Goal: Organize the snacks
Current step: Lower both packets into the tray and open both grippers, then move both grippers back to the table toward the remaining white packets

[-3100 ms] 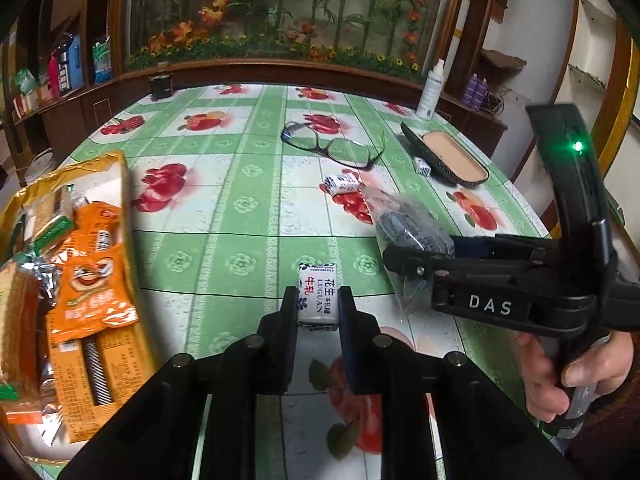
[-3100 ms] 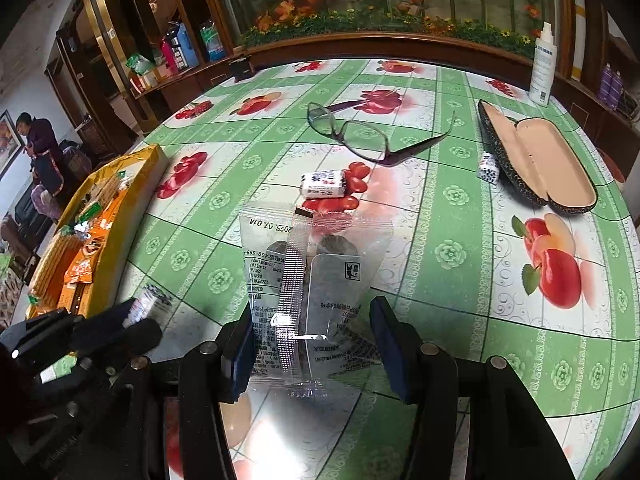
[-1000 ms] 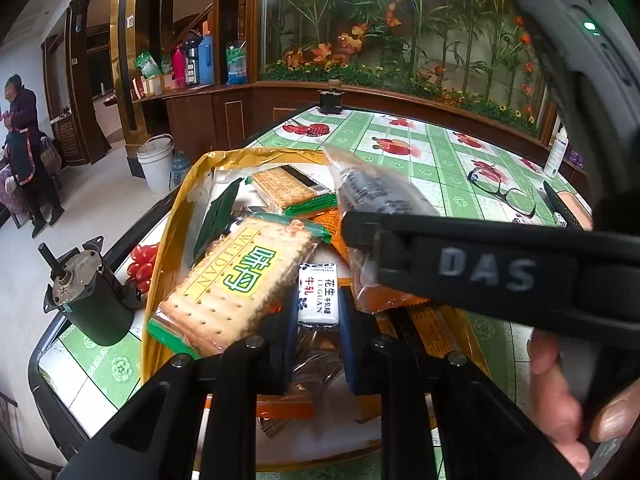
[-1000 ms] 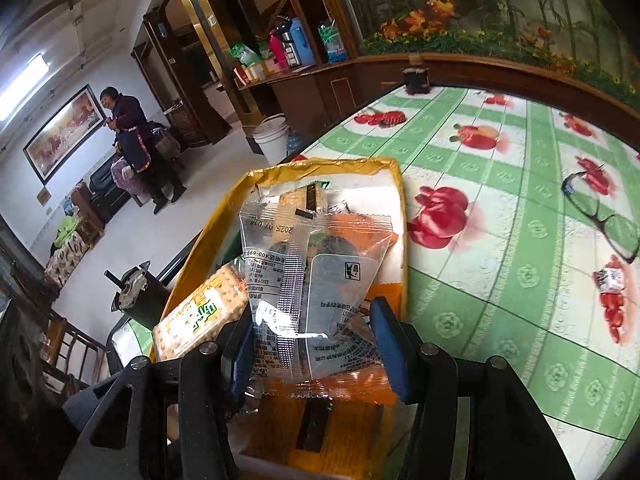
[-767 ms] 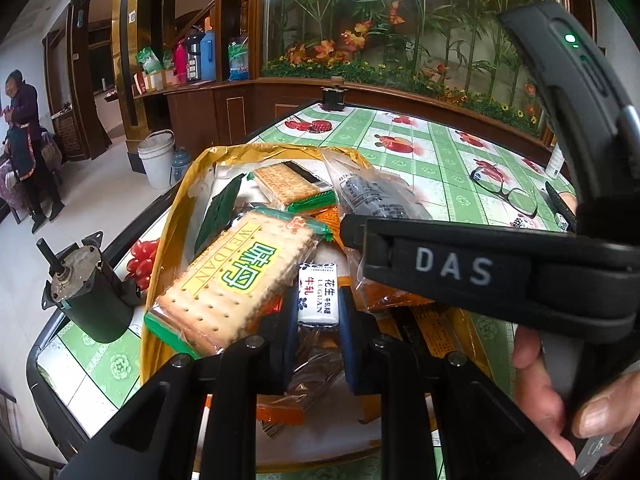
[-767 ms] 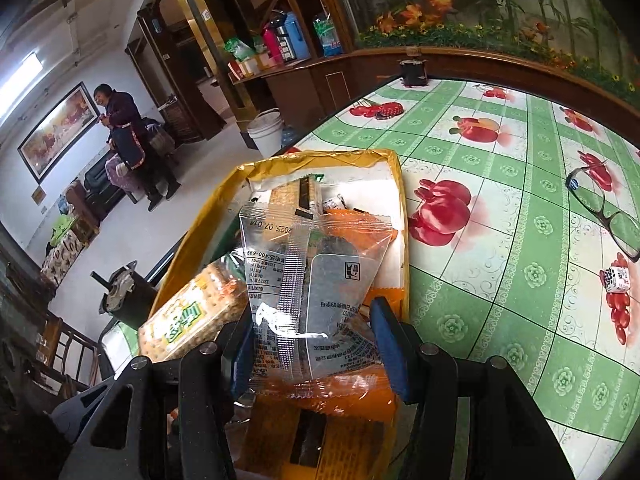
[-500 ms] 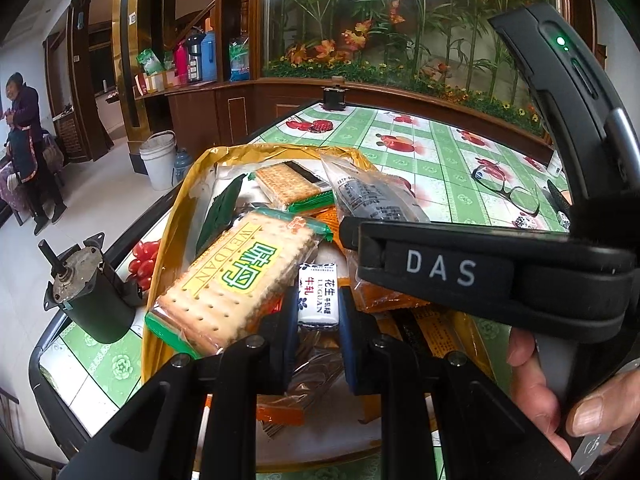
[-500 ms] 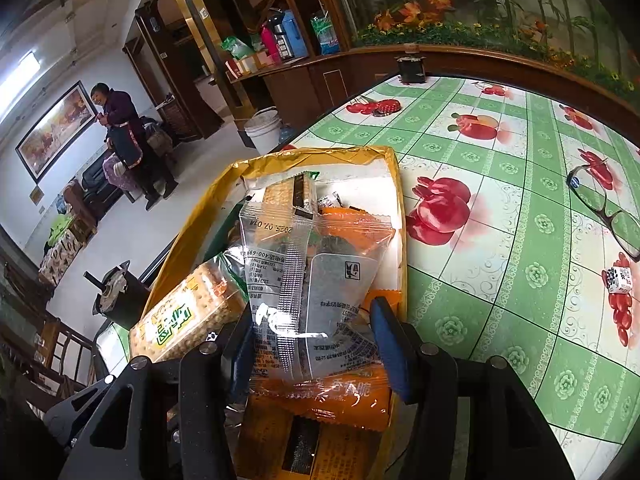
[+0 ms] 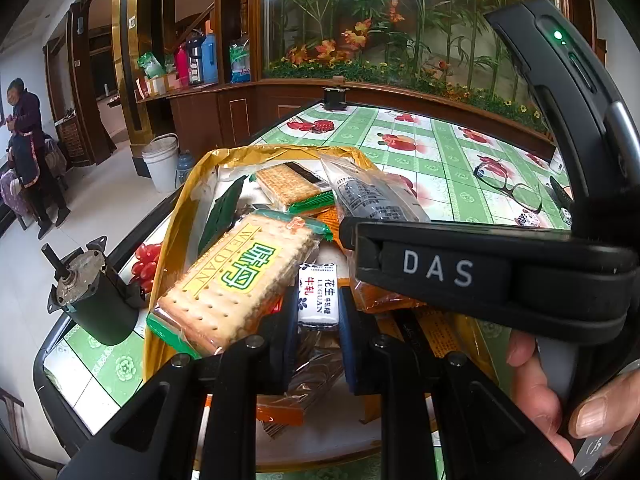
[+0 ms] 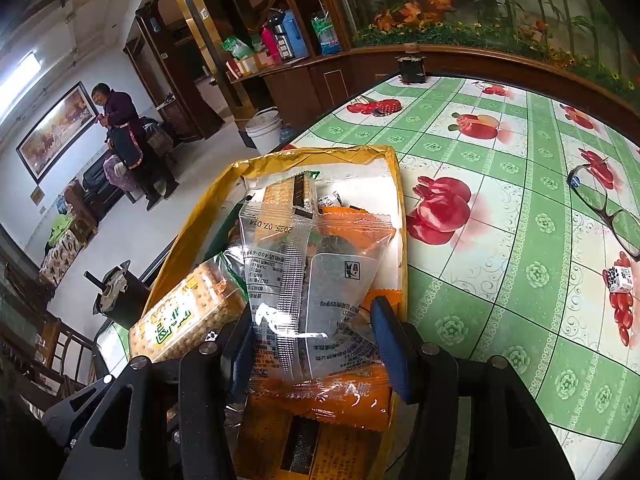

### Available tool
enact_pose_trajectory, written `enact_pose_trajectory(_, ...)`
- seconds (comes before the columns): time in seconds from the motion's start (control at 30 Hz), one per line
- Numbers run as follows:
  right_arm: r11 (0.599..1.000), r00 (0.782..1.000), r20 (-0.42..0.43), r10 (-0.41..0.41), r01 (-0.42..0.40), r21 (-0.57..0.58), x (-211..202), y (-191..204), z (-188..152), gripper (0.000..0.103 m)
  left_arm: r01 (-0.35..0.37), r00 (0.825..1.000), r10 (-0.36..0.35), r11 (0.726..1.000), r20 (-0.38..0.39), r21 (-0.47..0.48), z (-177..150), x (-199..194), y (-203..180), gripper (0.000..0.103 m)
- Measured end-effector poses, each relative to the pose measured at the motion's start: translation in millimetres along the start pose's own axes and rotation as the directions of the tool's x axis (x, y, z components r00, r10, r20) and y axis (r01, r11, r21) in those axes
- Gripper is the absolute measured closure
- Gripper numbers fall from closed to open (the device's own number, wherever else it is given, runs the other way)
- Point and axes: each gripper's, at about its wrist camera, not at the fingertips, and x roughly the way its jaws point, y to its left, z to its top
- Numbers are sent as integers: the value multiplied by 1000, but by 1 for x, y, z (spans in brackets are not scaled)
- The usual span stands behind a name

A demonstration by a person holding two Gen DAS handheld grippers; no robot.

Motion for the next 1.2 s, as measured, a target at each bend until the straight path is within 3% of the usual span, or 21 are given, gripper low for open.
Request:
enact_pose_trajectory(0.4,999,999,23,43,-44,31,-10,-4,2,41,9,1000,-9,1000,5,-13,-3,-1,5,83)
enact_pose_trajectory(0.57,996,997,44,64,-66,54,-21,-9,5,41,20,1000,-20,1000,12,-12,-3,-7,6,74)
enact_pose_trajectory(0.73,993,994,71,83,-88,83,-37,-20,7,41,6,999,-6,1000,46,-5,-1,-21,6,59)
enact_pose_trajectory(0.93,989,992,112,56,-71,127,-64,-54,6,41,18,997,-19,1000,71,13,3,-37,-1,58)
enact_pose_trajectory(1.2,967,991,117,-66,35,253,-99,-140,-11,41,63,995,-69,994,71,86,8,-43,-38,58)
